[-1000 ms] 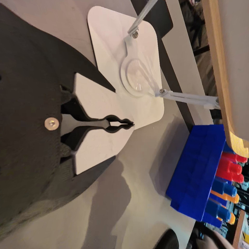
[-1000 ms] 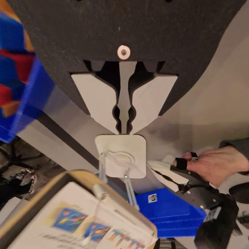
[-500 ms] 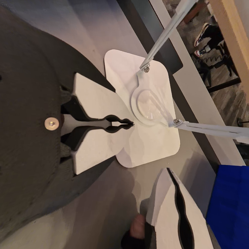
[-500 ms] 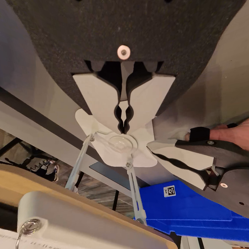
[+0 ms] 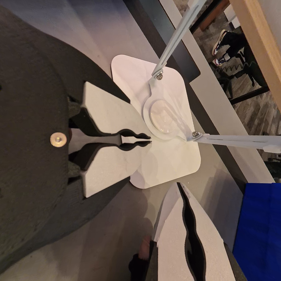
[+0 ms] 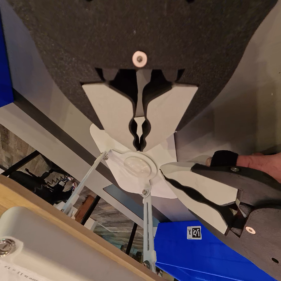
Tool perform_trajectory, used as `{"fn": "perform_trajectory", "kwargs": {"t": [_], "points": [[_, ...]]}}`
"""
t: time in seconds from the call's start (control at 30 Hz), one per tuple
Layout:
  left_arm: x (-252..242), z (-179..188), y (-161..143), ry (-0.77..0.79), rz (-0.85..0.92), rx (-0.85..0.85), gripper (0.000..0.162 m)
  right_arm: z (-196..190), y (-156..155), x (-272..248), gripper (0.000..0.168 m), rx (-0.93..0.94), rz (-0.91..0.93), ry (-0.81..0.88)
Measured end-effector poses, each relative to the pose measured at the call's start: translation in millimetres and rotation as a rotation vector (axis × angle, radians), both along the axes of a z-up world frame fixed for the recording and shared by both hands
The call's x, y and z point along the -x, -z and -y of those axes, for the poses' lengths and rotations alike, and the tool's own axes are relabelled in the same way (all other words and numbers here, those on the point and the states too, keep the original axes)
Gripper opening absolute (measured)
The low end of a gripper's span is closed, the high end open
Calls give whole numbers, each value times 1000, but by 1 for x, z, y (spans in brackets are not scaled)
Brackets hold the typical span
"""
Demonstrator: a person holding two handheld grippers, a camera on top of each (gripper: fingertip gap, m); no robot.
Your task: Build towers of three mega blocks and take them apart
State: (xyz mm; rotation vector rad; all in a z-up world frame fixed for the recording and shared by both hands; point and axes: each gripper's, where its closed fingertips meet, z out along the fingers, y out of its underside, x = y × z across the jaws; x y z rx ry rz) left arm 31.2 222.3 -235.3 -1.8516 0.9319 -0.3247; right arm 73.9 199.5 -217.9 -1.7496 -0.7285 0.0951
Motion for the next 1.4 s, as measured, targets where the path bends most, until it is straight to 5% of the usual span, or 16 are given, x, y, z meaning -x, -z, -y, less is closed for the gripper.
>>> {"fn": "perform_trajectory", "kwargs": {"t": [0.3, 0.53, 0.87, 1.03, 1.17, 1.4], "points": [[1, 0, 2, 10, -8, 6, 6, 1, 2, 2, 4, -7, 24, -10], [18, -9, -12, -37, 21, -49, 31, 2, 0, -2, 22, -20, 22, -15], [179, -35, -89, -439, 58, -343, 56, 16, -16, -19, 43, -58, -39, 1], [233, -56, -67, -563, 106, -191, 84, 39, -36, -41, 52, -92, 3, 28], [235, -65, -39, -540, 115, -50, 69, 61, -56, -96, 53, -130, 63, 141], [225, -73, -23, -481, 99, -15, 12, 98, -86, -218, 53, -153, 103, 418]]}}
